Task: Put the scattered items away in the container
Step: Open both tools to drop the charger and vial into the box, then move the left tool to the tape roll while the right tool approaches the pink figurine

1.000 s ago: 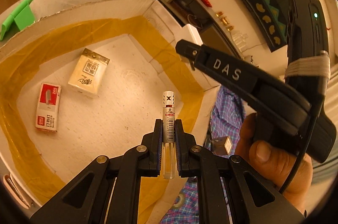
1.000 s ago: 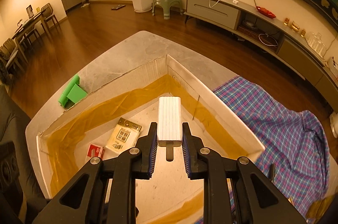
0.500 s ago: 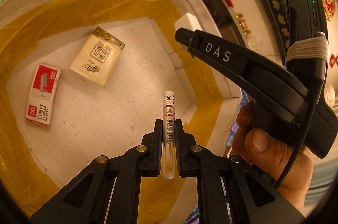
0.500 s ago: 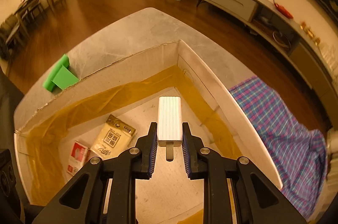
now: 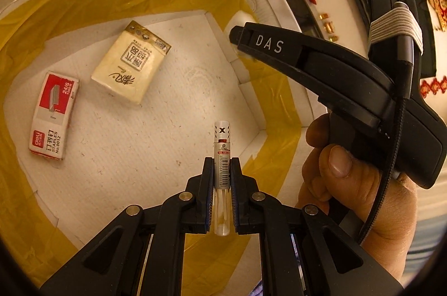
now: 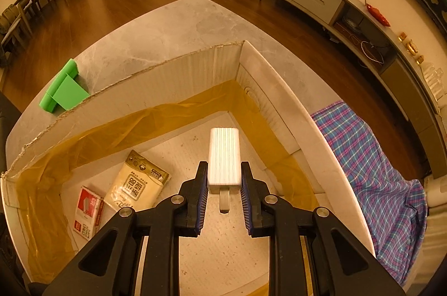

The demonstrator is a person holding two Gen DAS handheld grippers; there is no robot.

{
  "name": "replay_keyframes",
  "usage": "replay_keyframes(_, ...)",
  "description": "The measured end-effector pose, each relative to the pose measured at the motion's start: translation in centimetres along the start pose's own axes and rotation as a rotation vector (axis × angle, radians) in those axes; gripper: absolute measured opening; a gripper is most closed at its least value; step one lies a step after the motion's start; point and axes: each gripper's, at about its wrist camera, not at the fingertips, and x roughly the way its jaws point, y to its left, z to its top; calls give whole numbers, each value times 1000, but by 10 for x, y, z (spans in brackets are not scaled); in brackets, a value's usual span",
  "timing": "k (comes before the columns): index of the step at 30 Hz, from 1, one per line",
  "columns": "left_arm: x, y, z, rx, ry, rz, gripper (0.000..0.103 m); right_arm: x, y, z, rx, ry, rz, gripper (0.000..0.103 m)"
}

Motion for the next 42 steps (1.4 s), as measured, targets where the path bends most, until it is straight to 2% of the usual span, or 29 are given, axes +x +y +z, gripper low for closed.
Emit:
replay_keyframes(3, -1, 1, 0, -3, 1, 11, 27, -4, -3, 0, 14, -10, -1, 25)
replay_keyframes(6, -3, 1, -1, -2, 3, 7, 30, -11, -6, 0, 28, -20, -7, 25)
replay_keyframes(10, -10, -5, -5, 36, -1, -6, 30, -26, -10, -6, 63, -34, 11, 25)
replay_keyframes(15, -26, -6, -9, 81, -25, -7, 30, -58, -13, -21, 115, -95, 59, 25)
replay_keyframes(21, -55, -9, -11, 135, -118, 6, 30, -94, -13, -52, 178, -184, 129, 40)
replay_keyframes(30, -77, 2, -14, 164, -173, 1, 29, -132, -12, -93, 269, -333, 205, 44)
replay_keyframes(33, -83, 4, -17, 187, -189, -3, 29, -141, -9, -111, 289, -376, 243, 47)
replay_keyframes(38, -98, 7, -25, 228, -231, -10, 30, -147, -3, -147, 281, -400, 280, 47)
replay_keyframes(42, -108, -5, -39, 324, -289, 10, 30, -158, -2, -180, 257, -432, 286, 47)
